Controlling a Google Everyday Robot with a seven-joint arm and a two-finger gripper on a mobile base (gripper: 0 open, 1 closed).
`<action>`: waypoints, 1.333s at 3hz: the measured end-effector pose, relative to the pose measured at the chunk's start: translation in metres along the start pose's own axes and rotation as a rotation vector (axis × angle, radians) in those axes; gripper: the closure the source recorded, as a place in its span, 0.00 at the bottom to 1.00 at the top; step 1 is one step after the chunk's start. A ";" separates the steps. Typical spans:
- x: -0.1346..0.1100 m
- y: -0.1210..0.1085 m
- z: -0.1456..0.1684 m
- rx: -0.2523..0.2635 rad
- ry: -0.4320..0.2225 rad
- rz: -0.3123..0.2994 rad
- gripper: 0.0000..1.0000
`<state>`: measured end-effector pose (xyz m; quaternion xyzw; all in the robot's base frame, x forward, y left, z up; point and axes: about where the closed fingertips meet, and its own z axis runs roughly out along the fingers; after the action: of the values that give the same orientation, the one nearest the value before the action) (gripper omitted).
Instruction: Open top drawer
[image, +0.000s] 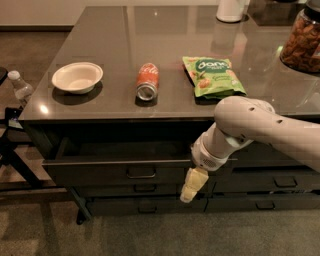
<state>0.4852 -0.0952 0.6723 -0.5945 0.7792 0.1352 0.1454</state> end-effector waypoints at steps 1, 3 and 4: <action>-0.010 -0.005 -0.010 0.034 -0.011 -0.017 0.00; -0.009 -0.008 0.005 0.018 0.000 -0.008 0.00; -0.004 -0.013 0.024 -0.011 0.025 0.003 0.00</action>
Offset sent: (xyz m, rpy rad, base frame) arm 0.0129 0.0052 0.0084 0.0069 -0.0429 -0.0103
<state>0.5003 -0.0858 0.6508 -0.5956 0.7812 0.1323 0.1319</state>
